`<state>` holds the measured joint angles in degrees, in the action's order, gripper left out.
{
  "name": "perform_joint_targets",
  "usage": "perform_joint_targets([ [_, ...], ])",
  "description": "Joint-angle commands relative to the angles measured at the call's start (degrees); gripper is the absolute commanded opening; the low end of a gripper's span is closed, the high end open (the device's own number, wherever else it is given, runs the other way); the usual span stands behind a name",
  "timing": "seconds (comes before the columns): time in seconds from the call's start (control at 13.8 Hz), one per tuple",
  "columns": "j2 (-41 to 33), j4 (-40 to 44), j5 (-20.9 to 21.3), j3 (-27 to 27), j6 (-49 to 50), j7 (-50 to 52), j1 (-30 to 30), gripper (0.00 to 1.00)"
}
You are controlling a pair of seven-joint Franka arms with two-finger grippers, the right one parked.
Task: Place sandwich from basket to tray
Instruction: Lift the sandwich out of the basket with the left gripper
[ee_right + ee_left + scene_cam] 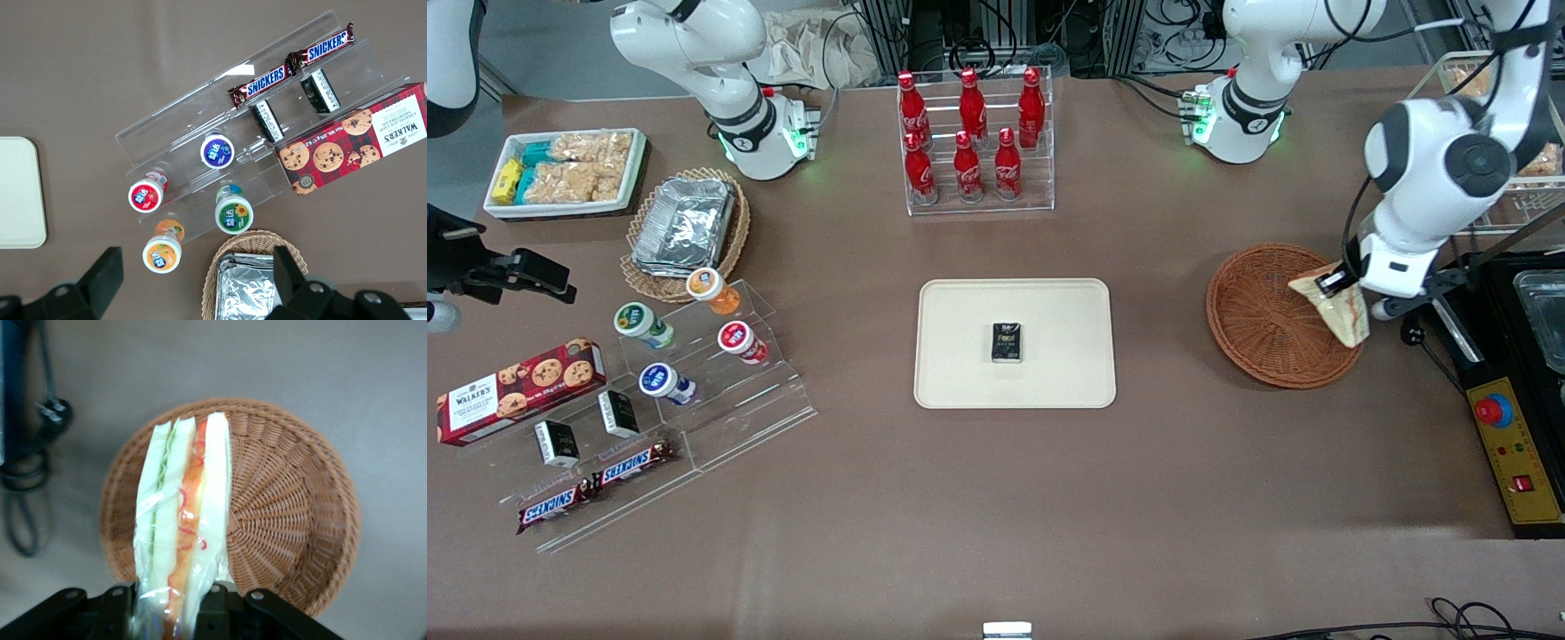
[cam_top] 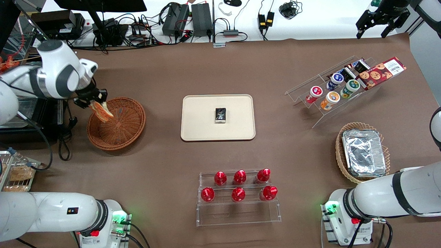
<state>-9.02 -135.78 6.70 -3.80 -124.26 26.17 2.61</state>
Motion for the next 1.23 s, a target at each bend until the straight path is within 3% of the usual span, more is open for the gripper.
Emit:
perform_joint_targets([
  [0.0,1.54,16.10,0.95,2.21,18.11,-2.78,0.11,0.00],
  [0.22,2.43,28.61,0.95,6.16,30.97,-5.25,0.11,0.00],
  [0.58,7.33,44.34,-0.28,17.40,41.10,-2.46,0.11,0.00],
  [0.87,14.10,50.17,-5.02,28.20,40.51,7.13,0.11,0.00],
  [1.16,20.87,46.76,-3.63,34.90,30.15,10.65,1.86,0.00],
])
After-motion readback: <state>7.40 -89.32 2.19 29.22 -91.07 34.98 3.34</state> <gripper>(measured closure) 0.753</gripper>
